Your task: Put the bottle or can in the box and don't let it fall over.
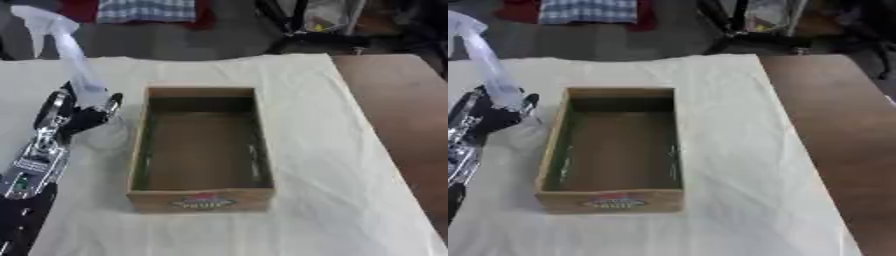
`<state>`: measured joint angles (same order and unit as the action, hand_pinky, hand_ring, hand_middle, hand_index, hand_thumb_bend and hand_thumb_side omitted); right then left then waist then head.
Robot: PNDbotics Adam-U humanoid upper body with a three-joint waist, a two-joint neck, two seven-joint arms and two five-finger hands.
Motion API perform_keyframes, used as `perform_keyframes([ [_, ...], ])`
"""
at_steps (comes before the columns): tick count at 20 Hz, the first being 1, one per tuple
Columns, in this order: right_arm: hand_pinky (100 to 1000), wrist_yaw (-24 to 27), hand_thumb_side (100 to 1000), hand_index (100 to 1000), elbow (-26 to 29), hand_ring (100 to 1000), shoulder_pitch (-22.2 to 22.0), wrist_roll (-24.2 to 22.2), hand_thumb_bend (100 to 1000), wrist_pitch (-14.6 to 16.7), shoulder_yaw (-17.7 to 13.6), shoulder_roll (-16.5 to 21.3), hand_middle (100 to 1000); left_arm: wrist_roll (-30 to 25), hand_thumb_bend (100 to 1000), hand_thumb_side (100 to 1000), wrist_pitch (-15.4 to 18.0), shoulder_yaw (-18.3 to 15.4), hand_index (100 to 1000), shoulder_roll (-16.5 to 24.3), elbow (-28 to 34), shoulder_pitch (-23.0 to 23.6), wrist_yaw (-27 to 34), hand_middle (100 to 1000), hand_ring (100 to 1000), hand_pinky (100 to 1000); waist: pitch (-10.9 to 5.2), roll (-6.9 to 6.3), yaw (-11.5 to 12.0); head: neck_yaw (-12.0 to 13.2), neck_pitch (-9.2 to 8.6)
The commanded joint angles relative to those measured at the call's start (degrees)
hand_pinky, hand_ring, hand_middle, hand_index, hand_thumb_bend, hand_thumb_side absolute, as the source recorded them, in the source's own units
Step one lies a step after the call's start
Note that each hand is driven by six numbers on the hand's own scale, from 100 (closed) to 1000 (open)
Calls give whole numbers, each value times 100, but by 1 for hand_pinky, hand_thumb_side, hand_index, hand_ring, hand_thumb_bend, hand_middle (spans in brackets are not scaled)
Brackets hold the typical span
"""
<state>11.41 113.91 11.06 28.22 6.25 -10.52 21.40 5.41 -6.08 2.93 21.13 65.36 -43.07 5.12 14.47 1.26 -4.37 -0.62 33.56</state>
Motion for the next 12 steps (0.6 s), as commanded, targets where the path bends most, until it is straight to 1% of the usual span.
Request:
perform_keyframes([
  [1, 929, 42, 690, 879, 68, 1000, 50, 17, 100, 7, -20, 89, 1000, -13, 251, 100, 86, -13, 191, 95, 99, -117, 19, 855, 1000, 670, -75, 2, -14, 3, -83],
  [2, 929, 44, 690, 879, 68, 1000, 51, 18, 100, 8, -21, 91, 1000, -42, 236, 100, 129, -12, 184, 101, 124, -114, 17, 844, 1000, 667, -75, 1, -13, -1, -91],
  [3, 929, 46, 690, 879, 68, 1000, 53, 21, 100, 9, -24, 93, 1000, -87, 187, 100, 176, -7, 151, 106, 156, -113, 16, 806, 1000, 656, -76, -2, -13, -5, -117],
  [4, 929, 50, 690, 880, 68, 1000, 55, 25, 100, 10, -28, 96, 1000, -144, 163, 100, 220, -4, 138, 113, 188, -112, 12, 789, 1000, 653, -78, -5, -14, -10, -133],
  [6, 929, 61, 691, 880, 68, 1000, 58, 37, 100, 16, -38, 104, 1000, -281, 147, 100, 271, -13, 131, 131, 260, -110, 21, 777, 1000, 652, -87, -9, -15, -31, -131],
  [7, 929, 65, 691, 879, 68, 1000, 56, 43, 100, 16, -41, 108, 1000, -347, 100, 100, 292, -24, 121, 144, 310, -113, 21, 754, 1000, 635, -92, -12, -13, -39, -129],
  [10, 929, 72, 691, 880, 68, 1000, 43, 49, 100, 12, -38, 119, 1000, -552, 100, 100, 312, -81, 120, 186, 464, -116, 18, 747, 1000, 623, -103, -19, -1, -70, -129],
  [12, 930, 69, 691, 880, 68, 1000, 33, 55, 100, 13, -43, 122, 1000, -645, 100, 100, 301, -127, 118, 215, 577, -137, 42, 740, 1000, 610, -108, -22, 6, -150, -114],
])
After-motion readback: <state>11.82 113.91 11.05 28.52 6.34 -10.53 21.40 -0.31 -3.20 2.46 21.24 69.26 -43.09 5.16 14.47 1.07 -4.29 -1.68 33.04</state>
